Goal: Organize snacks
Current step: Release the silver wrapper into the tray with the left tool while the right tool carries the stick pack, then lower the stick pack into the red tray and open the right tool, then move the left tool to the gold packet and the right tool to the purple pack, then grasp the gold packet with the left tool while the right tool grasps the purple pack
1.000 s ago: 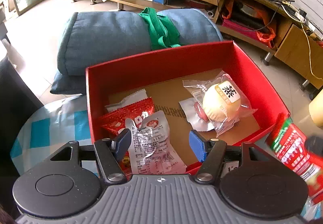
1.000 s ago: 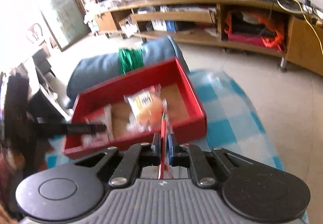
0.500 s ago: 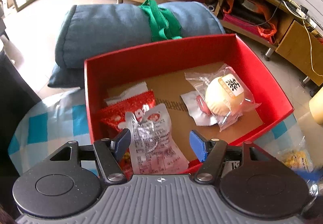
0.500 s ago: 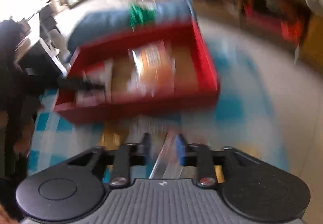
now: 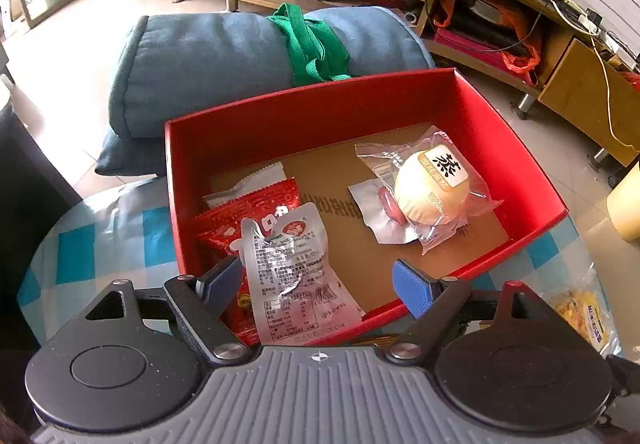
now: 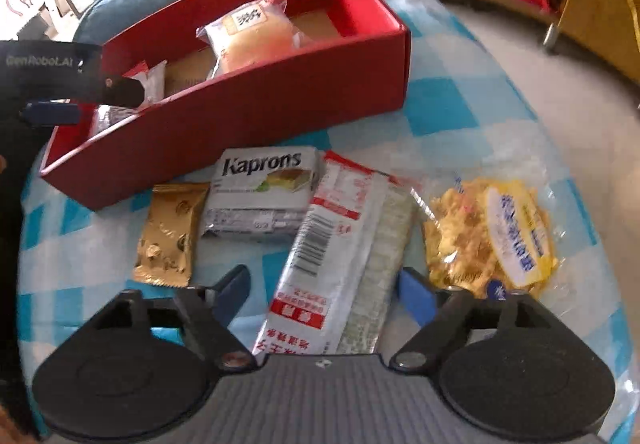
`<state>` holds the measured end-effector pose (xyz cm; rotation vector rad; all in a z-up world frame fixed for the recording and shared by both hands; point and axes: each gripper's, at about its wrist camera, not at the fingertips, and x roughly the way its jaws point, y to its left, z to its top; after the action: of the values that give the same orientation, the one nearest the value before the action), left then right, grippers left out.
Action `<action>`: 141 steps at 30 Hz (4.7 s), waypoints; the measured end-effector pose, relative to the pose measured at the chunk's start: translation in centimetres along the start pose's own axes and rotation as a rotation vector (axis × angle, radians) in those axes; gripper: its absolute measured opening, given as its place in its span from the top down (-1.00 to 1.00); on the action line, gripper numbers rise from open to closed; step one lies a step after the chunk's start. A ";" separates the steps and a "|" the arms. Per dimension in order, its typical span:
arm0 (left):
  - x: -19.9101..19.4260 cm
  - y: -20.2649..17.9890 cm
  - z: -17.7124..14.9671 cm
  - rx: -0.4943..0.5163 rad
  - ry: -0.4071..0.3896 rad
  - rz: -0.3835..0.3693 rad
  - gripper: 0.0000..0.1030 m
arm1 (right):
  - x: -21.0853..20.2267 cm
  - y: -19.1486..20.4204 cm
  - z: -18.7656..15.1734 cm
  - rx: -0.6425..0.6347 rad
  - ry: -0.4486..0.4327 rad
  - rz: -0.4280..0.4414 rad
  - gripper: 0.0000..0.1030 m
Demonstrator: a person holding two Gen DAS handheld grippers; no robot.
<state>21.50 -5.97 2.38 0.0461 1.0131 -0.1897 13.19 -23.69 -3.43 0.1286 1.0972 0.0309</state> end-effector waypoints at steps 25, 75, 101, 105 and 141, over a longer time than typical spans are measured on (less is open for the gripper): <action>-0.4 0.7 0.6 -0.022 -0.025 0.016 -0.68 | -5.4 3.0 9.8 -0.077 -0.310 0.099 0.54; -1.7 -3.1 -2.8 0.059 0.003 -0.007 -0.73 | -4.4 -1.8 6.4 0.030 -0.229 0.145 0.09; 3.1 -4.8 -6.5 0.021 0.167 -0.048 -0.62 | -5.3 -4.7 1.4 0.123 -0.123 0.222 0.08; 3.0 -5.2 -6.7 0.047 0.142 -0.012 -0.35 | -5.0 -4.7 1.2 0.116 -0.104 0.196 0.08; -1.4 -4.5 -12.0 0.110 0.216 -0.081 -0.36 | -1.6 -1.6 -4.4 0.097 0.051 -0.030 -0.75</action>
<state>9.92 -8.68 -2.59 0.1276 1.2200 -0.3191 8.49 -25.02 -4.22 0.1995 1.1512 -0.0458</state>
